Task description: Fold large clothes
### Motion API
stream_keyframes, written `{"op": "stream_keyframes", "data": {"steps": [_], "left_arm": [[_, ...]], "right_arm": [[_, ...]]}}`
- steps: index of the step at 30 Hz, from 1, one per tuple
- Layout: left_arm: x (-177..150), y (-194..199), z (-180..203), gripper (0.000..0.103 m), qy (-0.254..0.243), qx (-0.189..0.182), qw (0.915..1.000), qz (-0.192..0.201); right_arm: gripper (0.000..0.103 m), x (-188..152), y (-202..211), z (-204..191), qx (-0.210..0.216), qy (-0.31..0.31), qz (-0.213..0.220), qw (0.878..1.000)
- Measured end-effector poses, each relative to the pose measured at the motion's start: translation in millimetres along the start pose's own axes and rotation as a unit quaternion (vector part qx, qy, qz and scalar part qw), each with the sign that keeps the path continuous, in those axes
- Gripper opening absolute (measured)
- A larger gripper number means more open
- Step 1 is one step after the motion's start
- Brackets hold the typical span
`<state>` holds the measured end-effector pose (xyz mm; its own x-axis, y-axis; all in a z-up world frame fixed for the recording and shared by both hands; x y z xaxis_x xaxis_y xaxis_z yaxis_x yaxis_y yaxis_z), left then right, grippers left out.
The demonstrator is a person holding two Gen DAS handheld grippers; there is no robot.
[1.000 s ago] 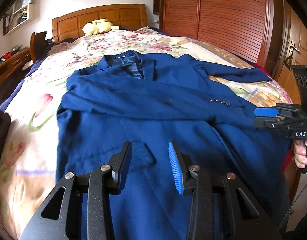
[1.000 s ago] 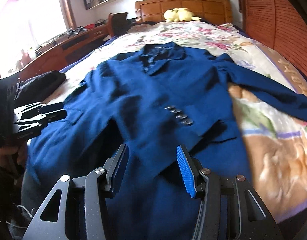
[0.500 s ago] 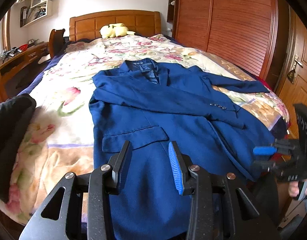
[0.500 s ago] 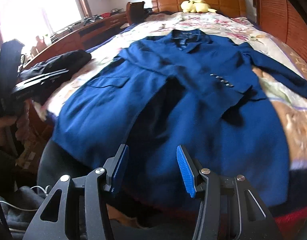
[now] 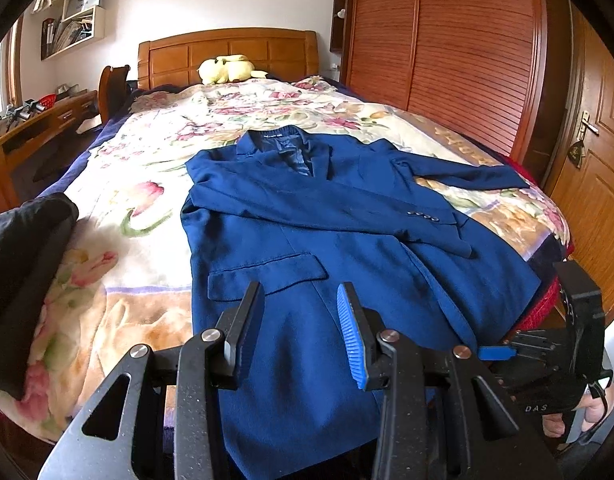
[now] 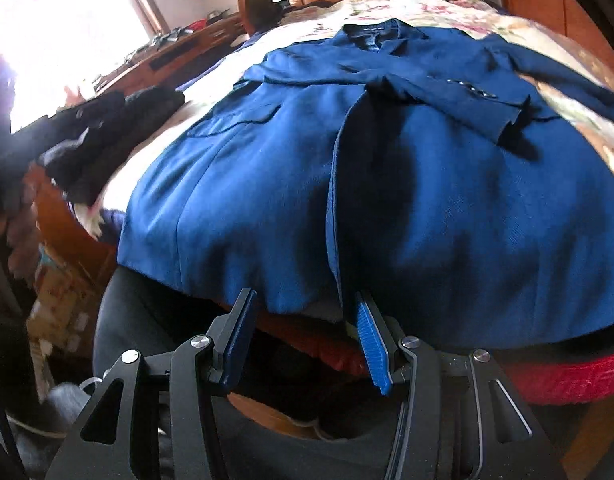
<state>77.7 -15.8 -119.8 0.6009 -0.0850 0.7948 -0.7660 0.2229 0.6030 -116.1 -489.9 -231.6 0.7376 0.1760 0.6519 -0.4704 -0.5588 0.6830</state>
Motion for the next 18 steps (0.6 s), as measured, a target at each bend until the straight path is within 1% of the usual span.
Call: {"op": "stream_keyframes", "data": {"steps": [1,3,5,8,11,13,15,17,18], "left_arm": [[0,0,1,0.039,0.0,0.0,1.0,0.0],[0,0,1,0.039,0.0,0.0,1.0,0.0],[0,0,1,0.039,0.0,0.0,1.0,0.0],[0,2,1,0.039,-0.002,0.002,1.0,0.0],[-3,4,0,0.039,-0.001,0.003,1.0,0.0],[-4,4,-1,0.039,0.001,0.003,1.0,0.0],[-4,4,-2,0.039,0.003,0.002,1.0,0.0],[-5,5,-2,0.039,0.002,0.002,1.0,0.0],[-4,5,-2,0.039,0.001,0.002,1.0,0.0]], "right_arm": [[0.049,1,-1,-2,0.004,-0.001,0.0,1.0],[0.047,3,-3,-5,-0.003,0.008,-0.003,1.0],[0.046,1,-1,-8,-0.008,0.01,-0.004,1.0],[0.046,-4,9,-14,-0.003,0.014,0.001,1.0],[0.046,-8,16,-17,0.006,0.009,0.003,1.0],[0.046,-12,13,-22,0.012,0.009,0.0,1.0],[0.046,-12,6,-21,-0.006,0.014,-0.001,1.0],[0.046,-8,-4,-16,-0.006,0.003,-0.008,1.0],[0.042,-5,-9,-12,-0.015,-0.003,-0.008,1.0]]}}
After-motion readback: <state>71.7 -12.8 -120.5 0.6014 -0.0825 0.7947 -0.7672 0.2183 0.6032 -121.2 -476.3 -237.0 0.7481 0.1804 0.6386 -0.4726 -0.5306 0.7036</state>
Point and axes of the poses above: each gripper's, at about its wrist camera, not at the fingertips, and y roughly against the way its jaws point, z to its right, x to its top, the point moved 8 cm from there along -y, roughly the way its jaws point, and after that the axes turned 1 degree about z, right-handed, at the moved point
